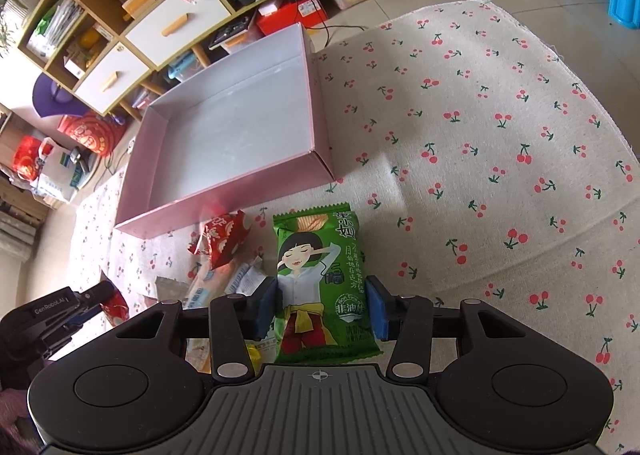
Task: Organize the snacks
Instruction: 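Carry both packets into the pink box and open both tools, then move both tools back toward the remaining snacks, then grasp the white bread bag with left tool while right tool grasps wafer pack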
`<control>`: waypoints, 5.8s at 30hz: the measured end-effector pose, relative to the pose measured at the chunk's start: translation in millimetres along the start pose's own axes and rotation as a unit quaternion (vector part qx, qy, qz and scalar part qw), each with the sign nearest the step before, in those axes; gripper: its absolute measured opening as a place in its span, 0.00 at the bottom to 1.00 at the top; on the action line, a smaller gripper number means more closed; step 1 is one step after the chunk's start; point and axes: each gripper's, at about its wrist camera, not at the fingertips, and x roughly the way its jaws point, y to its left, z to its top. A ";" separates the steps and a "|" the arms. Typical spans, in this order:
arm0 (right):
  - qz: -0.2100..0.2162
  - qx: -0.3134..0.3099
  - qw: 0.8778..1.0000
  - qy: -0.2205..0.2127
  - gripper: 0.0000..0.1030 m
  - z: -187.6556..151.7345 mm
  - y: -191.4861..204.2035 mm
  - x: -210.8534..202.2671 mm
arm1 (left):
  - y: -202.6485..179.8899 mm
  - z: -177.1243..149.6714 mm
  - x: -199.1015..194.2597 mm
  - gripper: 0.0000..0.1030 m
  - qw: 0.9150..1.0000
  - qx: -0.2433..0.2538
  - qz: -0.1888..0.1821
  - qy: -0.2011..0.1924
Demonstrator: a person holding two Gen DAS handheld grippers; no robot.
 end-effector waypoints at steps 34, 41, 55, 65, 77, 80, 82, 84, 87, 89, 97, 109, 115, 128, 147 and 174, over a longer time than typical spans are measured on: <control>0.115 -0.016 0.984 -0.133 0.44 87.9 25.7 45.5 | -76.5 49.7 68.9 0.18 0.971 0.228 -0.032 -0.066; 0.112 -0.024 0.986 -0.121 0.44 85.6 29.3 61.6 | -72.4 43.3 68.1 0.18 0.967 0.250 -0.021 -0.030; 0.076 -0.053 0.990 -0.108 0.44 79.1 37.7 71.7 | -75.6 38.7 68.8 0.19 0.968 0.248 -0.010 0.032; 0.100 -0.064 0.983 -0.138 0.71 78.8 41.7 52.1 | -79.5 39.2 60.2 0.65 0.970 0.243 -0.008 -0.020; 0.071 -0.106 0.984 -0.120 0.79 58.1 59.3 19.6 | -78.9 29.0 28.1 0.91 0.969 0.243 -0.027 -0.019; 0.071 -0.113 0.984 -0.119 0.81 51.3 64.4 6.1 | -74.6 25.9 18.7 0.93 0.971 0.238 -0.029 -0.018; 0.067 -0.120 0.983 -0.119 0.82 46.1 67.3 -1.4 | -71.7 22.5 11.7 0.95 0.971 0.237 -0.031 -0.020; 0.061 -0.124 0.983 -0.118 0.82 40.0 69.1 -7.9 | -68.2 17.0 4.6 0.96 0.971 0.236 -0.034 -0.022; 0.053 -0.125 0.984 -0.114 0.82 31.5 70.6 -16.2 | -63.2 10.9 -3.7 0.97 0.971 0.236 -0.034 -0.021; 0.051 -0.126 0.984 -0.111 0.82 24.4 69.6 -21.7 | -59.6 5.5 -10.1 0.97 0.971 0.237 -0.035 -0.022; 0.041 -0.147 0.983 -0.104 0.90 -7.2 63.1 -36.1 | -36.7 -14.8 -27.2 0.99 0.972 0.229 -0.043 -0.029; 0.012 -0.139 0.982 -0.131 0.91 -44.8 30.7 -38.3 | 4.6 -44.3 -28.7 0.99 0.970 0.238 -0.039 -0.025; -0.012 -0.159 0.979 -0.127 0.91 -67.0 13.4 -32.5 | 27.7 -57.4 -29.0 0.99 0.962 0.270 -0.037 -0.031; -0.029 -0.234 0.965 -0.118 0.91 -125.5 -21.7 -18.1 | 82.4 -78.9 -21.3 0.99 0.949 0.300 -0.088 -0.040; -0.032 -0.307 0.945 -0.107 0.96 -157.2 -17.9 -6.6 | 86.8 -93.8 -14.1 0.97 0.926 0.355 -0.129 0.006; -0.023 -0.311 0.943 -0.117 0.50 -156.6 -7.9 -10.7 | 50.4 -111.7 -24.6 0.46 0.884 0.454 -0.083 -0.080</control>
